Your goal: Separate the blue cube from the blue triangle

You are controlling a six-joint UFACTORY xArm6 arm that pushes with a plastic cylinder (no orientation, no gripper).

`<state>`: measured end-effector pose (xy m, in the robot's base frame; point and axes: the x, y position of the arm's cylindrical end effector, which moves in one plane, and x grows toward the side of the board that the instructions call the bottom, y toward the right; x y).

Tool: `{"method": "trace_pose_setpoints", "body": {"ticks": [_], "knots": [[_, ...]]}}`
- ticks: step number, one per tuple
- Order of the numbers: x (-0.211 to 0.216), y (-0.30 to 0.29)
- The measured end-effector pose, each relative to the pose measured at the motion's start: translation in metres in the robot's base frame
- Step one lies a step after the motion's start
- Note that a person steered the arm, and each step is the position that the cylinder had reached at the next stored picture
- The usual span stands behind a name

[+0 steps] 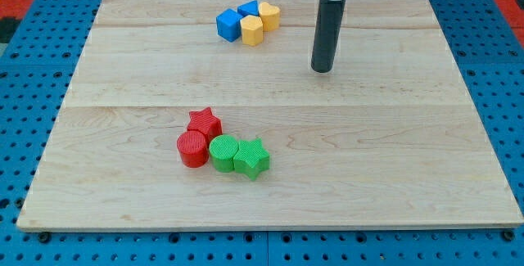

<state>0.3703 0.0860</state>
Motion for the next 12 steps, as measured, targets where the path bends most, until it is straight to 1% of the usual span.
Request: {"method": "trace_pose_setpoints", "body": {"ticks": [4, 5, 6, 7, 8, 9, 10, 11, 12], "knots": [[0.000, 0.008], [-0.001, 0.005], [-0.008, -0.014], [0.001, -0.014], [-0.059, 0.011], [-0.145, 0.011], [-0.154, -0.030], [-0.128, -0.096], [-0.107, -0.146]]}}
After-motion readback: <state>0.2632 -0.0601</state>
